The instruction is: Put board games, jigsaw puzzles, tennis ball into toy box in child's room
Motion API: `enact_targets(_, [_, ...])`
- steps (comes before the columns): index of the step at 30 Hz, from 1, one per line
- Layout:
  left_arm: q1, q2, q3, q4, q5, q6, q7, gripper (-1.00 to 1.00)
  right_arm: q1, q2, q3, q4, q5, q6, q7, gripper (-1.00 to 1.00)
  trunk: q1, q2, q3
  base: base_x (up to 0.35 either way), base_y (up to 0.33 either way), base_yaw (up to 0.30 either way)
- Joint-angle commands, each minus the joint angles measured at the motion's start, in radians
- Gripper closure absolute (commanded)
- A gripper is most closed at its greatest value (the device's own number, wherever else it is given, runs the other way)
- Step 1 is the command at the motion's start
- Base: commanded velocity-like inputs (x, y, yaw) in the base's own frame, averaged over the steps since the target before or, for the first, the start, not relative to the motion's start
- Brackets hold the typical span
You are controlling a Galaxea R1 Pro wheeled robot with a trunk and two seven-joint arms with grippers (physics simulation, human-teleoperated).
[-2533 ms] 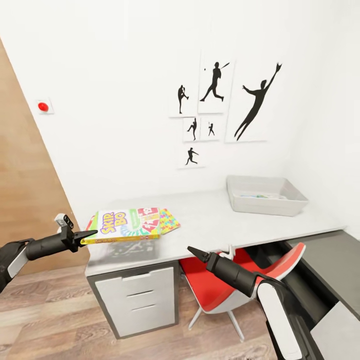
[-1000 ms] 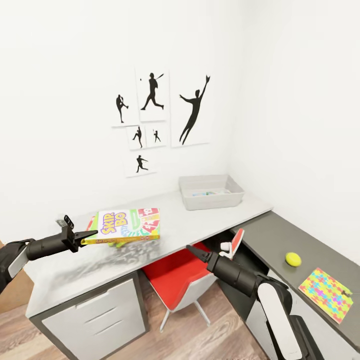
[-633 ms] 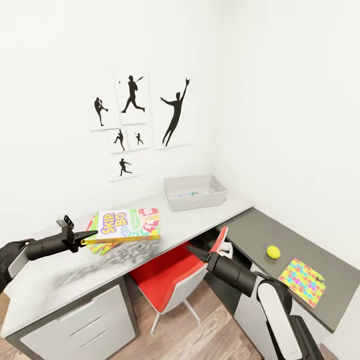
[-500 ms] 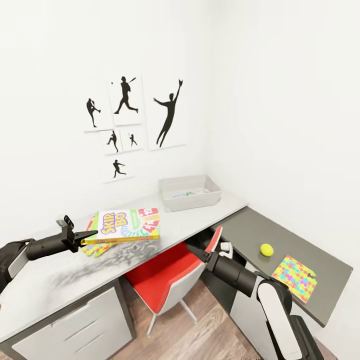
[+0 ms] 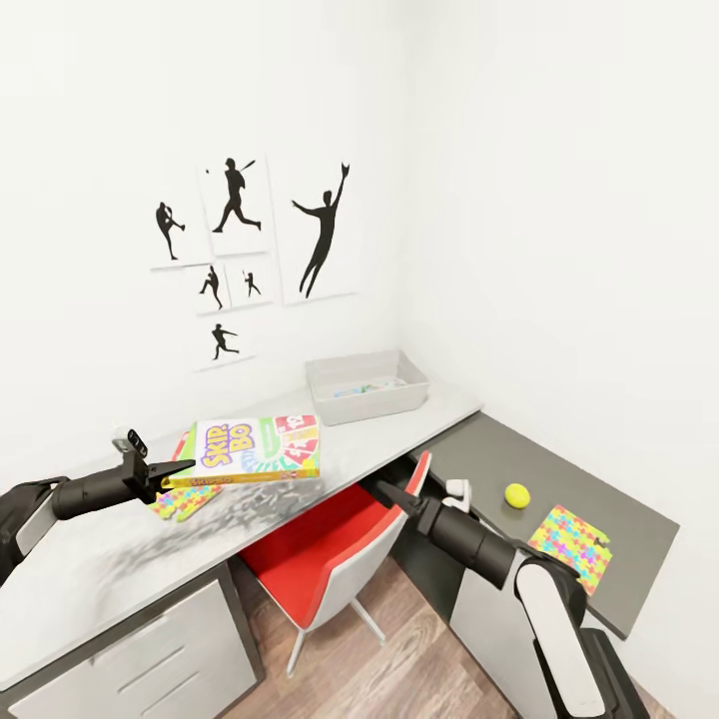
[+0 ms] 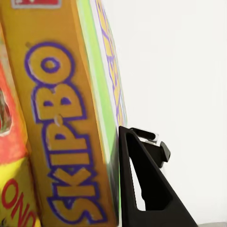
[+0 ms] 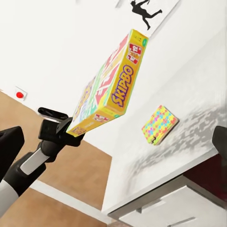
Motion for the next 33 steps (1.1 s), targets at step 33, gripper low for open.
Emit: enact_targets(33, [0.000,-0.002,-0.006,0.004,0.004,0.004,-0.007,1.00,-0.001,-0.104,-0.299,-0.001,-0.111,0.279,0.127,-1.00,-0.057,0.103,0.045,0.000,0.000,0.000])
